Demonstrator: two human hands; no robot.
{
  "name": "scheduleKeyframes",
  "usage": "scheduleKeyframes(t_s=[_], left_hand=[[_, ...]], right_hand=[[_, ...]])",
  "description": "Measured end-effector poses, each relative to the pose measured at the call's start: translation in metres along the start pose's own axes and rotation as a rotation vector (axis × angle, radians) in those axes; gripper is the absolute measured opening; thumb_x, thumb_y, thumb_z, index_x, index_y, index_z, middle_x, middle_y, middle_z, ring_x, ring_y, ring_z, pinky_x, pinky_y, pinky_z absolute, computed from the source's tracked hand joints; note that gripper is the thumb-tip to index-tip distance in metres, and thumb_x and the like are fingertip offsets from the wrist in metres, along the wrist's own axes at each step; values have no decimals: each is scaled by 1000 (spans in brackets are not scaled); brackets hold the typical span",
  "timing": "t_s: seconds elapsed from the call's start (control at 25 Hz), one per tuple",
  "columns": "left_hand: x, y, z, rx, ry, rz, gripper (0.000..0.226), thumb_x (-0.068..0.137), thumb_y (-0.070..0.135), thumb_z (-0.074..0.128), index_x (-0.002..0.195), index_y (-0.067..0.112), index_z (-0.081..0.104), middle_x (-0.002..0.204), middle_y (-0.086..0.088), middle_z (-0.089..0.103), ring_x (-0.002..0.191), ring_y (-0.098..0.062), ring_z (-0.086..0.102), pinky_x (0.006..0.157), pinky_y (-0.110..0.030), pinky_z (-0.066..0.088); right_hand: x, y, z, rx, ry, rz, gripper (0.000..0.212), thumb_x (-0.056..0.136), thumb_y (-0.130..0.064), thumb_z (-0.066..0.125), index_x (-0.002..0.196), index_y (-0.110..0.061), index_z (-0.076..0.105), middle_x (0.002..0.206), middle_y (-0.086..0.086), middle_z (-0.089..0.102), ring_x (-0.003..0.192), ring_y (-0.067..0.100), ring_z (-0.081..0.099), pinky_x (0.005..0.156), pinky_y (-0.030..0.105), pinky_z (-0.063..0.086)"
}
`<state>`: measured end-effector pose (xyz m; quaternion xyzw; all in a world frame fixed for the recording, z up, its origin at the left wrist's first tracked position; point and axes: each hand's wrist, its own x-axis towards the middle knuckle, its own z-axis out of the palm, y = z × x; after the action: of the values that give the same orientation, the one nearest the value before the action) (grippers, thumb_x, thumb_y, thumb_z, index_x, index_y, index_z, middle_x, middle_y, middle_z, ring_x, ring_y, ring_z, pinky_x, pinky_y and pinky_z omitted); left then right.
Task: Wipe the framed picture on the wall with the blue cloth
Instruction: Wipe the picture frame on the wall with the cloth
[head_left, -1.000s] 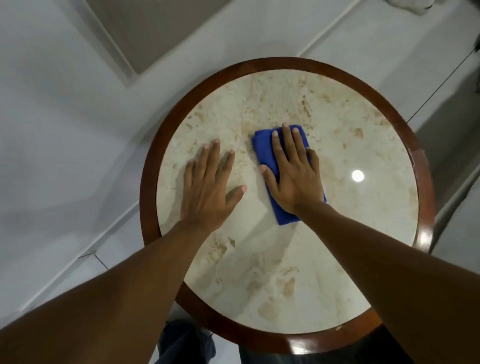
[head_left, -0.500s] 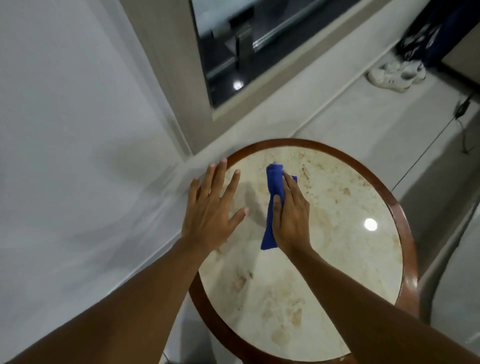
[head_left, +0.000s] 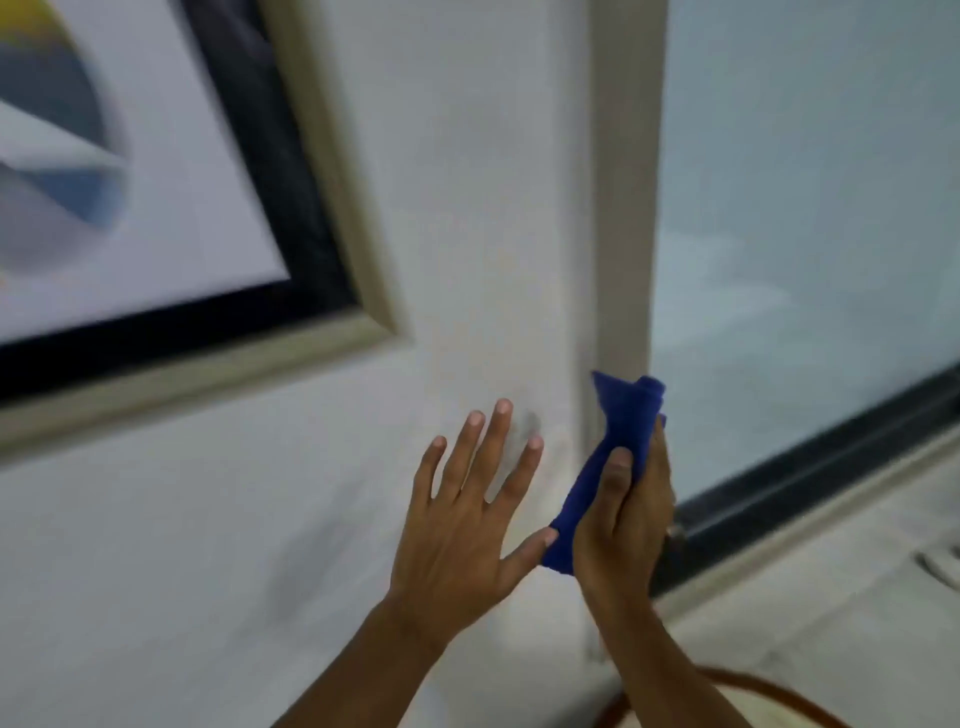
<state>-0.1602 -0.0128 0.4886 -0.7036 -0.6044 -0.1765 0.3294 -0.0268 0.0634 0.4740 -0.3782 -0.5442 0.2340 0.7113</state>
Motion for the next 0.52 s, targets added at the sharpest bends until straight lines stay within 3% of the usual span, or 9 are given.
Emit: scheduleKeyframes(t_s=[0.08, 0.16, 0.2, 0.28, 0.4, 0.52], left_hand=[[36, -56, -70, 92, 130, -51, 77, 101, 65, 28, 162, 22, 10, 172, -10, -2, 157, -28, 0, 124, -48, 7], [64, -112, -136, 185, 228, -123, 76, 101, 63, 31, 162, 21, 14, 172, -12, 2, 157, -29, 2, 124, -49, 10], [76, -137, -163, 234, 260, -155, 76, 101, 62, 32, 162, 21, 15, 171, -13, 4, 157, -29, 2, 123, -51, 13], [95, -179, -207, 342, 279, -207, 75, 100, 62, 29, 161, 20, 16, 171, -13, 6, 157, -29, 3, 122, -53, 18], [109, -230, -251, 410, 260, -310, 76, 98, 64, 26, 161, 22, 16, 171, -11, 0, 157, -30, 1, 122, -55, 16], [100, -259, -252, 469, 282, -297, 75, 98, 64, 29, 160, 22, 22, 171, -11, 4, 157, -31, 5, 123, -54, 18]], right_hand=[[44, -86, 46, 106, 65, -132, 43, 102, -31, 28, 143, -23, 41, 108, -20, 64, 87, 7, 64, 79, 30, 52], [78, -176, 95, 171, 94, -277, 50, 103, -35, 26, 148, -15, 36, 133, 5, 60, 113, 27, 61, 96, 50, 44], [92, -215, 118, 170, 108, -331, 53, 103, -36, 25, 149, -12, 34, 141, 10, 54, 123, 31, 55, 101, 53, 37], [114, -288, 160, 152, 98, -441, 56, 103, -36, 25, 151, -8, 30, 154, 10, 40, 142, 26, 36, 112, 48, 25], [148, -360, 204, -56, 35, -661, 57, 104, -35, 27, 152, -6, 26, 161, 9, 24, 149, 23, 19, 115, 44, 16], [168, -368, 225, -244, -33, -721, 64, 102, -45, 29, 155, -10, 20, 164, 6, 16, 150, 19, 13, 117, 46, 14]])
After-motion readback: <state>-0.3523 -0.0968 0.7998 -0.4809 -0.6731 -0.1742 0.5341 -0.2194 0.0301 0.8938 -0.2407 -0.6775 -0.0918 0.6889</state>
